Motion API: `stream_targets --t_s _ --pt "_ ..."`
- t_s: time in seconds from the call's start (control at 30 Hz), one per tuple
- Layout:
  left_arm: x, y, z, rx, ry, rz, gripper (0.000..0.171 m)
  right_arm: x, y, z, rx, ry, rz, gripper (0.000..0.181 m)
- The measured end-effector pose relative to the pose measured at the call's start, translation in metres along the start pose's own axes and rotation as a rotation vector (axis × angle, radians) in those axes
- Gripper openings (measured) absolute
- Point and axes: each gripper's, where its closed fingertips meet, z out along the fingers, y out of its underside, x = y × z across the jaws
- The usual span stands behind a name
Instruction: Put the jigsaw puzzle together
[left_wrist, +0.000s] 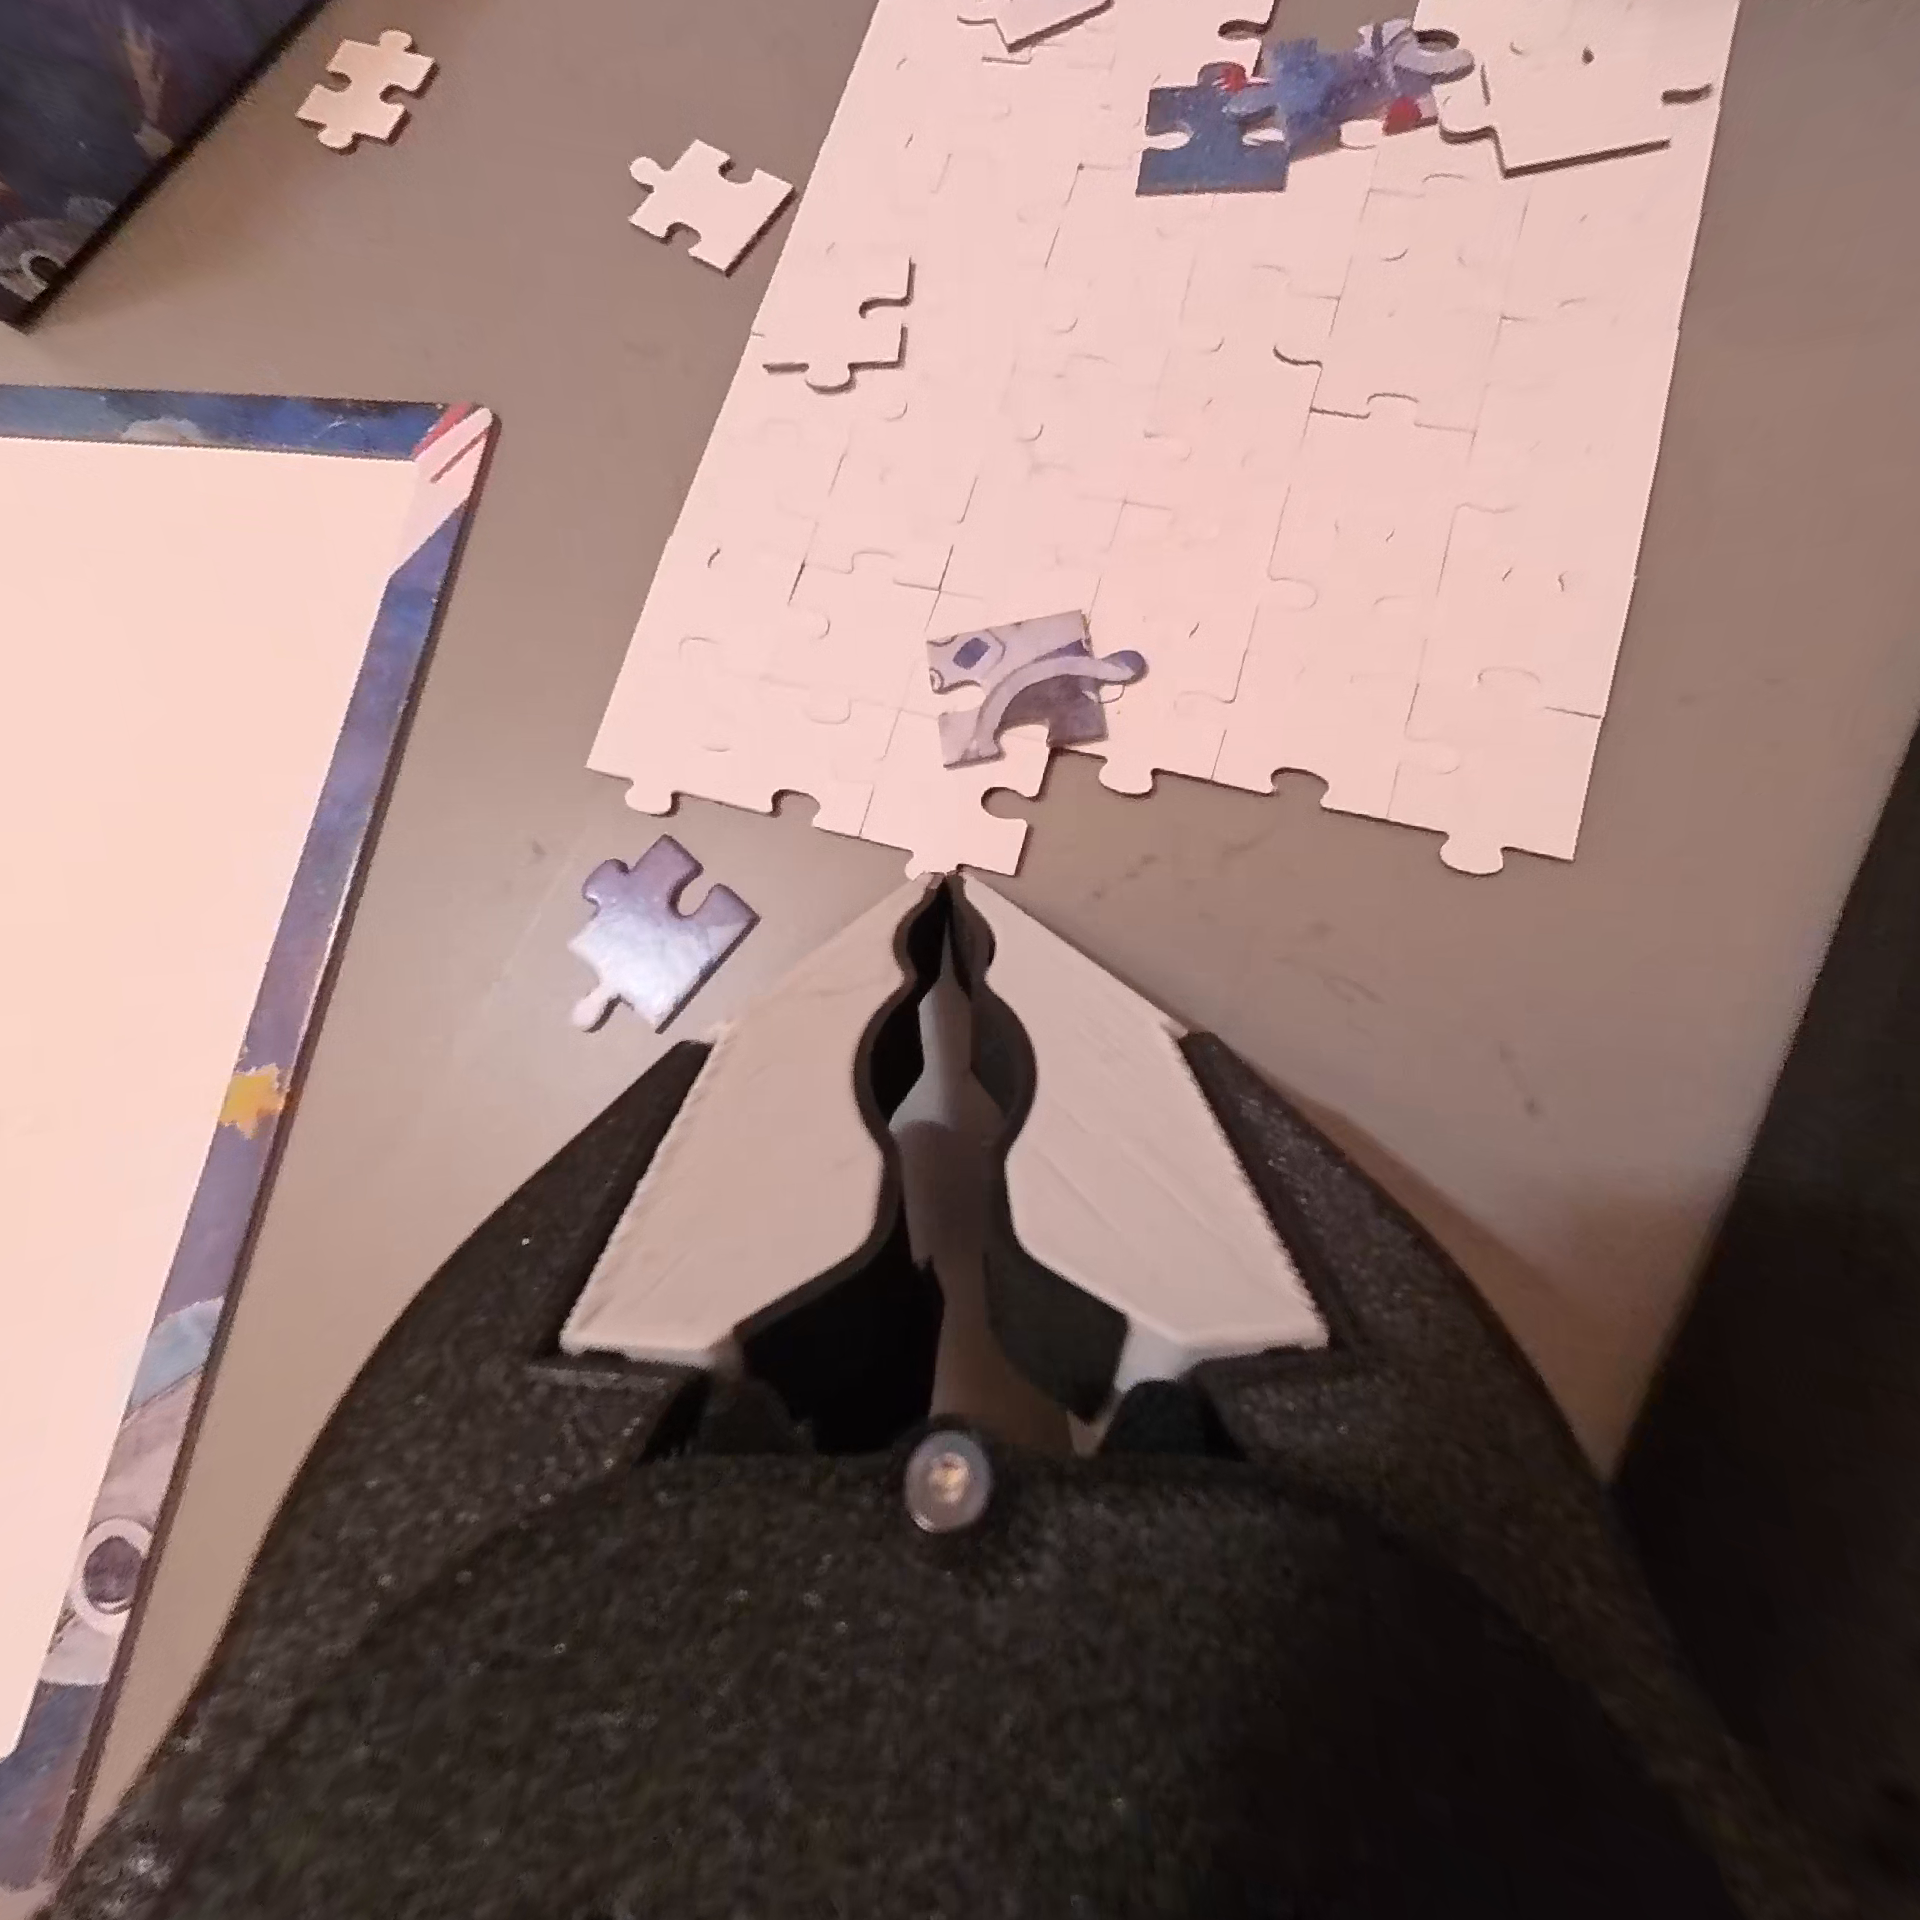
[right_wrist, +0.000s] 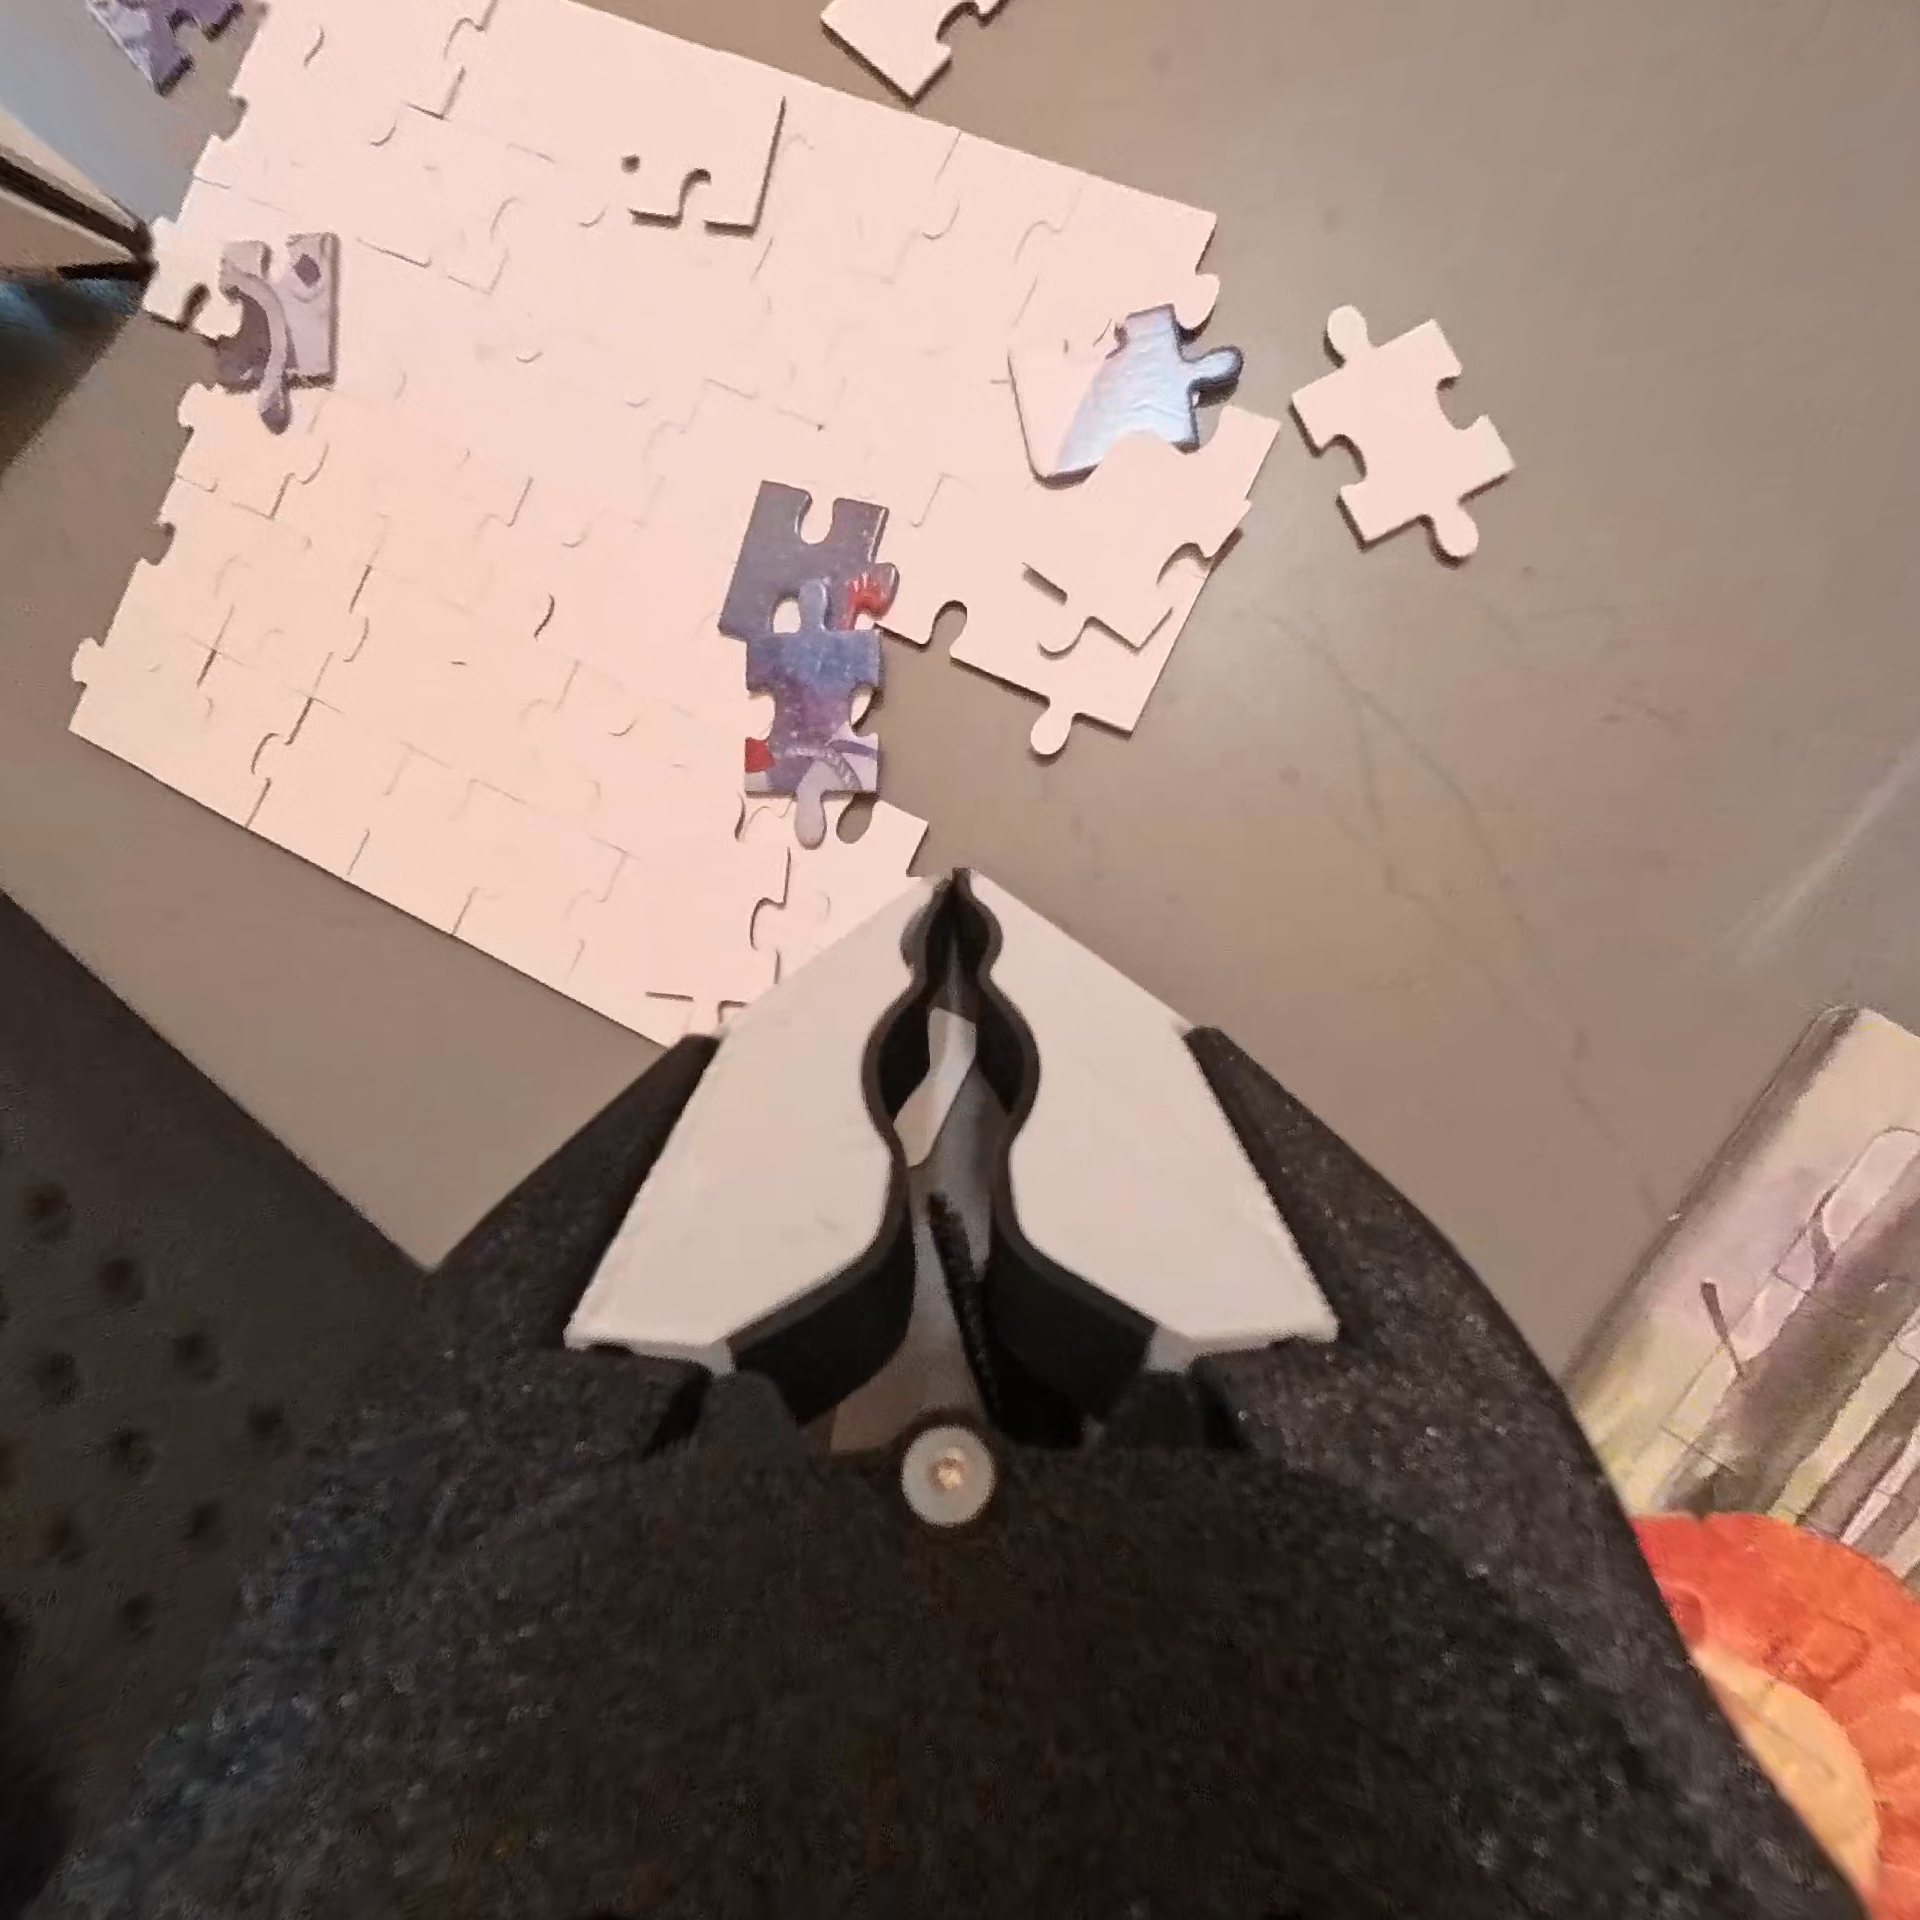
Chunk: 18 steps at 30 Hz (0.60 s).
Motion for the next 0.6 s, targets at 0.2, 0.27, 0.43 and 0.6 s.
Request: stream_targets --t_s 0.2,0.27,0.43,0.6 --pt "-0.001 0.001 0.000 0.001 -0.005 0.000 0.000 -0.017 -0.021 -0.017 0.158 -0.200 0.134 0.000" --pt "0.001 0.000 0.000 0.006 0.002 -0.002 0.000 -0.047 -0.041 -0.034 0.252 -0.423 0.198 0.000" --pt "0.001 0.000 0.000 0.012 0.009 -0.007 0.000 -0.055 -0.043 -0.044 0.279 -0.347 0.094 0.000" --pt "0.001 0.000 -0.001 0.008 -0.010 0.021 0.000 0.014 0.028 -0.032 0.006 0.080 0.075 0.031"
